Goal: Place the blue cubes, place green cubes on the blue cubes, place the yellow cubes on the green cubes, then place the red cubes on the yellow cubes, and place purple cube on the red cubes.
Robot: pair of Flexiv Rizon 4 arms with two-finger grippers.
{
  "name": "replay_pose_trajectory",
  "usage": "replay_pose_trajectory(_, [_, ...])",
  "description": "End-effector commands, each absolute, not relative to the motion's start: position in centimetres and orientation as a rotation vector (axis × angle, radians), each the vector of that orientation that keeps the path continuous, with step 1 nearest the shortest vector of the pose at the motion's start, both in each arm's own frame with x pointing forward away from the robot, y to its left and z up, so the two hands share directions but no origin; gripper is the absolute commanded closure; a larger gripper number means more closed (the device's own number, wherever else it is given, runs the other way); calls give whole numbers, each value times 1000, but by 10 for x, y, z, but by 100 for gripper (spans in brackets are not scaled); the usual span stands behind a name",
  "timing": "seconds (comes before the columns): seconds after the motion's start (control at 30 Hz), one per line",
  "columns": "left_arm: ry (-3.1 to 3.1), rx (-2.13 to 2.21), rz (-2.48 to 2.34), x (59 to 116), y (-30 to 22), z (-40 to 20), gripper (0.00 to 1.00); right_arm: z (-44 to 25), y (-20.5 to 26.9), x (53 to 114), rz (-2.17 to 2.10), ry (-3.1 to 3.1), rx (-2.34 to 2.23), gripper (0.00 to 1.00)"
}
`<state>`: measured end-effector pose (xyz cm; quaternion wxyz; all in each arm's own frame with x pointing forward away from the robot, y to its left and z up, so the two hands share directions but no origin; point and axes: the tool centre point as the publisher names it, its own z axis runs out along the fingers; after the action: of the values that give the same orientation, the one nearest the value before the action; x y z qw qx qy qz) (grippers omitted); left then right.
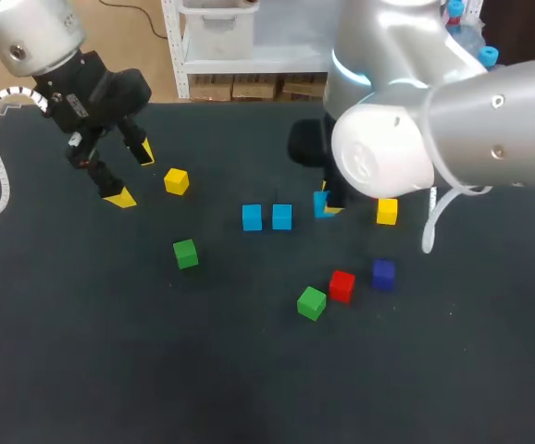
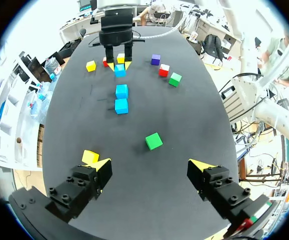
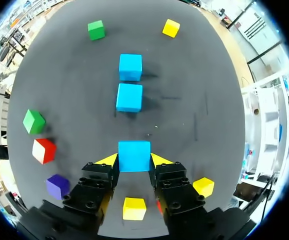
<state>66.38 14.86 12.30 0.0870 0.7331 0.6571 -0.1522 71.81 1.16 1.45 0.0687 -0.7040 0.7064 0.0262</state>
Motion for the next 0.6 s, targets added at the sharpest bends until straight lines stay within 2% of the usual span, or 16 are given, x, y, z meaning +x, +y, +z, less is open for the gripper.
replay_pose_trajectory(0.03, [1953, 2183, -453, 663, 149, 123, 0, 14, 13, 716, 79, 2128, -2109, 100])
replay_pose_trajectory(0.6, [1953, 2183, -453, 663, 149, 123, 0, 4, 24, 716, 93, 2130, -2107, 100])
